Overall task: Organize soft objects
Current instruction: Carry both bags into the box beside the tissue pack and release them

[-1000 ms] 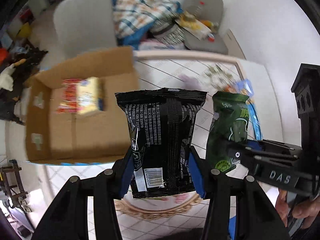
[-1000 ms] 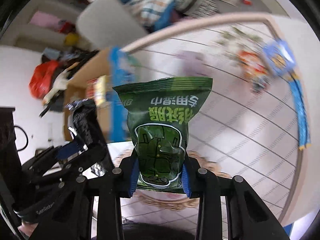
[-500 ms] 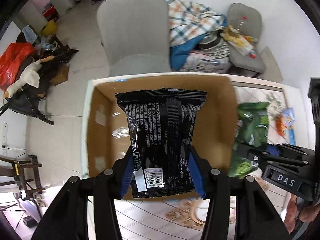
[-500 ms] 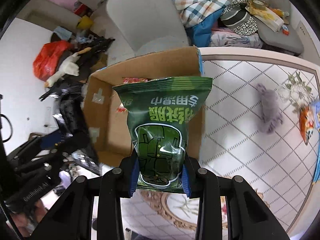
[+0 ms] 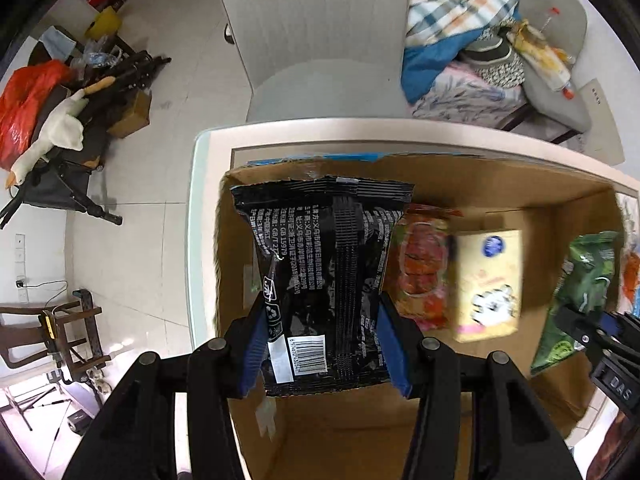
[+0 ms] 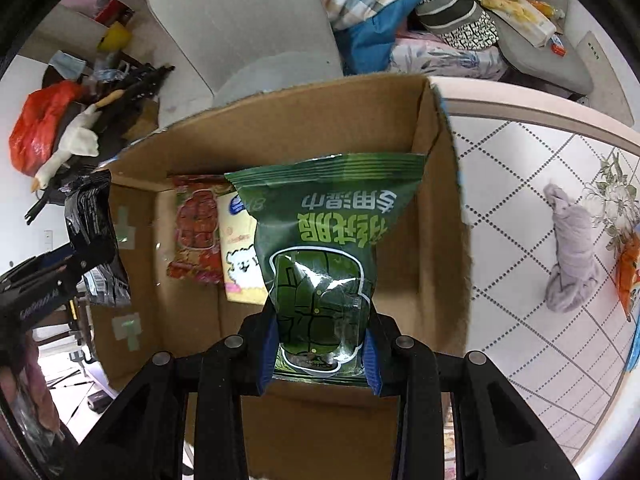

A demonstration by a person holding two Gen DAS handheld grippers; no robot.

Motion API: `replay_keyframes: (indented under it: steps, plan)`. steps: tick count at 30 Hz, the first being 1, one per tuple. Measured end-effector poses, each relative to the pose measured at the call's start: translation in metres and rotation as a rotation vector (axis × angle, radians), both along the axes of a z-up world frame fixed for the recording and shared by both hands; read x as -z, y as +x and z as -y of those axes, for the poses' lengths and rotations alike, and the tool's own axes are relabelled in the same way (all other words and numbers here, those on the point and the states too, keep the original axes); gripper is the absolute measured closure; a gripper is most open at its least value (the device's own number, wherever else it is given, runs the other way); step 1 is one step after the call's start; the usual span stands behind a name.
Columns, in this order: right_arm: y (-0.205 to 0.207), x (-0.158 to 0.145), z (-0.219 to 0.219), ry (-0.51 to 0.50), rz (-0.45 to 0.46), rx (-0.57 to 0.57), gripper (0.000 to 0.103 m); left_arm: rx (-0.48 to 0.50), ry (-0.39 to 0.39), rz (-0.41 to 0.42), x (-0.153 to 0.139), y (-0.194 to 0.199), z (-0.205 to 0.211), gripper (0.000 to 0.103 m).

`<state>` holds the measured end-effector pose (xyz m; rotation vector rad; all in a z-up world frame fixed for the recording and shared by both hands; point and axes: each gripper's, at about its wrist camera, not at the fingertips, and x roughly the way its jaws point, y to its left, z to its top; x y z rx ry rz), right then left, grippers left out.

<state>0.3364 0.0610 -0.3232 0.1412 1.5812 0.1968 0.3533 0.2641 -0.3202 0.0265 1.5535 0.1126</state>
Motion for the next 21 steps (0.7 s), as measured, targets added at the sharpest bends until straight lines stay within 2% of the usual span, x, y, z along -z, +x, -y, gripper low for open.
replay_keyframes:
  steps: [9, 10, 13, 14, 17, 21]
  plan:
    - [0.018, 0.022, -0.017, -0.064, 0.014, -0.028, 0.065, 0.003, 0.019, -0.099, 0.034, 0.019, -0.006, 0.052]
    - [0.019, 0.021, -0.019, -0.082, 0.023, -0.031, 0.062, 0.001, 0.021, -0.100, 0.035, 0.019, -0.006, 0.052]
    - [0.019, 0.016, -0.021, -0.110, 0.043, -0.029, 0.037, -0.022, -0.003, -0.088, 0.030, 0.017, -0.010, 0.052]
    - [0.019, 0.014, -0.021, -0.107, 0.049, -0.028, 0.034, -0.037, -0.023, -0.077, 0.026, 0.015, -0.012, 0.051]
    - [0.018, 0.008, -0.021, -0.112, 0.058, -0.025, 0.032, -0.043, -0.058, -0.059, 0.014, 0.010, -0.014, 0.043]
    - [0.010, -0.003, -0.022, -0.101, 0.068, -0.035, 0.021, -0.040, -0.073, -0.006, -0.007, -0.001, -0.016, 0.020]
